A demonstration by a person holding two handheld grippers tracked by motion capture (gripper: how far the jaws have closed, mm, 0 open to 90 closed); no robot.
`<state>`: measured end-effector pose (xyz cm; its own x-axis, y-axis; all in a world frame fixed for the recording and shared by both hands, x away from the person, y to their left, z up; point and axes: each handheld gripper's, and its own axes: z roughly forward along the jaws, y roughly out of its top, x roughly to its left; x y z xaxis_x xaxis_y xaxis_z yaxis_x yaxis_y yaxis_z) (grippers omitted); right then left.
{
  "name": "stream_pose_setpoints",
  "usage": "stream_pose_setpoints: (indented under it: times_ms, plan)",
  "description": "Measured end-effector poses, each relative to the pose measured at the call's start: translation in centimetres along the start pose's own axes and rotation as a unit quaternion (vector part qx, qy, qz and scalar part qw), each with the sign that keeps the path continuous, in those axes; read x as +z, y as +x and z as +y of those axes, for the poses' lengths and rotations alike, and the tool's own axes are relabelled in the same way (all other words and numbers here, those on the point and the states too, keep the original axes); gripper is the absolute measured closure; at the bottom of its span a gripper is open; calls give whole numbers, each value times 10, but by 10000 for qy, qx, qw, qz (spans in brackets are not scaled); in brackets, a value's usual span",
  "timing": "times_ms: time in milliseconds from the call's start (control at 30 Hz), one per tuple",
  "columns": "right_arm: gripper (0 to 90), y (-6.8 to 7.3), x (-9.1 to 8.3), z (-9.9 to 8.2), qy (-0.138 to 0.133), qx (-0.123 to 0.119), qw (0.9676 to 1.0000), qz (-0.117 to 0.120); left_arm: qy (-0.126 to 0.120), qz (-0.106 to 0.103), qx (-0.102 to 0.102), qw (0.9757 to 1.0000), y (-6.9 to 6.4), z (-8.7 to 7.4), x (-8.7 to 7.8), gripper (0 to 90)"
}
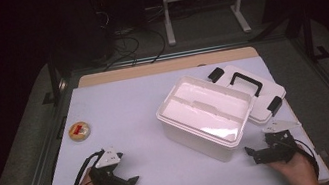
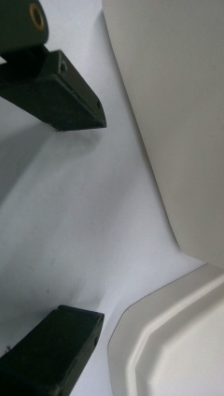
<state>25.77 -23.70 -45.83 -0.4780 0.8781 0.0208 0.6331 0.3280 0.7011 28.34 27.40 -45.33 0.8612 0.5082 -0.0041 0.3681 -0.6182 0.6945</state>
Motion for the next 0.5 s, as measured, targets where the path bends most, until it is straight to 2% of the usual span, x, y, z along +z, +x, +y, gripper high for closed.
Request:
stream_pose_setpoints:
  times_ms: [100,167,200,267,367,500]
  plan:
    - [62,0,0,0,6,2,10000,12,-51,16,-31,10000,1,0,-1,8]
    - [63,0,0,0,11,4,10000,15,-87,30,-16,10000,1,0,-2,80]
    - [66,0,0,0,9,5,10000,20,-127,16,-24,9999,2,0,-3,80]
    - [103,0,-1,1,16,-7,10000,30,-160,19,-14,9999,3,2,-4,187]
    - [290,-2,-8,0,-32,7,10000,73,-136,-3,-16,9999,4,8,-4,325]
    - [478,-3,-13,-1,-56,30,9994,326,-149,-65,15,9999,7,14,-5,517]
